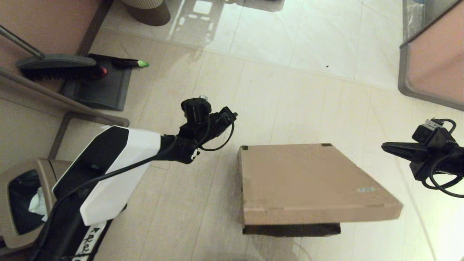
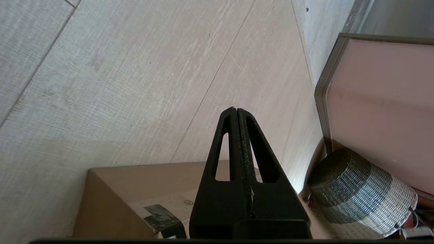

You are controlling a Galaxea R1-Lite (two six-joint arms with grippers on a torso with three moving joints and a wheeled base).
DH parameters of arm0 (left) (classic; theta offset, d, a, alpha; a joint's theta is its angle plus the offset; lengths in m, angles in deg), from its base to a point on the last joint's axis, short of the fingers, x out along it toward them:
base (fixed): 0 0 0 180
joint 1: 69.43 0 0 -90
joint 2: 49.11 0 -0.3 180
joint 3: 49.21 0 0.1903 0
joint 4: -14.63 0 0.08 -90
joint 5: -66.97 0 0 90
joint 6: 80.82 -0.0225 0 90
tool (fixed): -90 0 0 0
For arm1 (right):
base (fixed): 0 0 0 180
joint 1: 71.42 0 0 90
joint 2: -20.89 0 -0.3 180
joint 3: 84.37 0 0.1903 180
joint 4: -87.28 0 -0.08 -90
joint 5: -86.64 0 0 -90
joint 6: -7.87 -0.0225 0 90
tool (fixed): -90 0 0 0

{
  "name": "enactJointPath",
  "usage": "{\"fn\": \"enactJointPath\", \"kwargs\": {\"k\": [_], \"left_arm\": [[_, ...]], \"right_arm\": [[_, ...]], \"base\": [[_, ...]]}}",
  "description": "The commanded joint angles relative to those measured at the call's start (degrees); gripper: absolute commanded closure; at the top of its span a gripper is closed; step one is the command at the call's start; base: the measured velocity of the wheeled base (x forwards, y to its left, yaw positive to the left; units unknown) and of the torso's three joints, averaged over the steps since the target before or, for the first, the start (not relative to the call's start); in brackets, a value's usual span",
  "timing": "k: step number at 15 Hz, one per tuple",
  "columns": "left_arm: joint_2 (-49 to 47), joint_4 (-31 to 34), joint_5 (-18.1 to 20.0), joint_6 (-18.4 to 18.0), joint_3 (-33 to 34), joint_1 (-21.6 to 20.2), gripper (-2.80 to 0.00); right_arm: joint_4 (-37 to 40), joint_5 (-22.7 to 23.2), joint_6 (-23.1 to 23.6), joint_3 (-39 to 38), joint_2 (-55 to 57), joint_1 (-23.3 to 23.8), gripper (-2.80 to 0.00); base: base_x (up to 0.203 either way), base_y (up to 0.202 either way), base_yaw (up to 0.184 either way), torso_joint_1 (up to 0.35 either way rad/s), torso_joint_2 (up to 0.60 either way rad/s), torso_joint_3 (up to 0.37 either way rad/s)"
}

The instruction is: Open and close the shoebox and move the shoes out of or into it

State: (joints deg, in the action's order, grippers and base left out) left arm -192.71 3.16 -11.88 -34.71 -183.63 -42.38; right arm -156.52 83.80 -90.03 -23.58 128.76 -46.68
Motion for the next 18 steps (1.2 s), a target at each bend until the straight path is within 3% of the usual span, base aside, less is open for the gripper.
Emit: {"fn": "enactJointPath", "kwargs": {"k": [1, 2, 4, 7, 11, 13, 15, 18], "left_arm": [[0.46, 0.02, -0.12, 0.21, 0.04, 1.78, 0.0], [0.52, 0.09, -0.66, 0.21, 0.25, 2.43, 0.0], [0.58, 1.23, -5.46, -0.26, 1.63, 3.22, 0.0], [0.62, 3.12, -13.3, -6.15, 4.4, 3.14, 0.0], [1.33, 0.44, -23.14, -14.11, 10.05, 3.01, 0.0], [2.28, -1.19, -28.04, -16.58, 12.87, 3.07, 0.0], [3.01, -2.53, -29.64, -19.54, 16.05, 3.18, 0.0], [4.05, -8.39, -30.37, -28.1, 24.9, 3.03, 0.0]], "right_arm": [[-0.49, 0.51, 0.19, -2.94, -2.39, 1.97, 0.0], [-0.49, 0.51, 2.83, -4.15, -2.35, 2.4, 0.0], [-0.49, 0.51, 6.2, -4.13, 0.06, 2.58, 0.0], [-0.49, 0.51, 8.09, 2.05, 3.87, 2.49, 0.0], [-0.49, -0.65, 24.12, 14.17, 12.37, -1.55, 0.0], [-0.49, -9.51, 27.58, 14.7, 14.27, -2.96, 0.0], [-0.49, -17.54, 32.85, 9.83, 15.36, -3.09, 0.0], [-0.49, -28.96, 45.73, 1.25, 15.68, -3.32, 0.0]], "base": [[0.0, 0.0, 0.0, 0.0, 0.0, 0.0], [0.0, 0.0, 0.0, 0.0, 0.0, 0.0], [0.0, 0.0, 0.0, 0.0, 0.0, 0.0], [0.0, 0.0, 0.0, 0.0, 0.0, 0.0], [0.0, 0.0, 0.0, 0.0, 0.0, 0.0], [0.0, 0.0, 0.0, 0.0, 0.0, 0.0], [0.0, 0.0, 0.0, 0.0, 0.0, 0.0], [0.0, 0.0, 0.0, 0.0, 0.0, 0.0]]}}
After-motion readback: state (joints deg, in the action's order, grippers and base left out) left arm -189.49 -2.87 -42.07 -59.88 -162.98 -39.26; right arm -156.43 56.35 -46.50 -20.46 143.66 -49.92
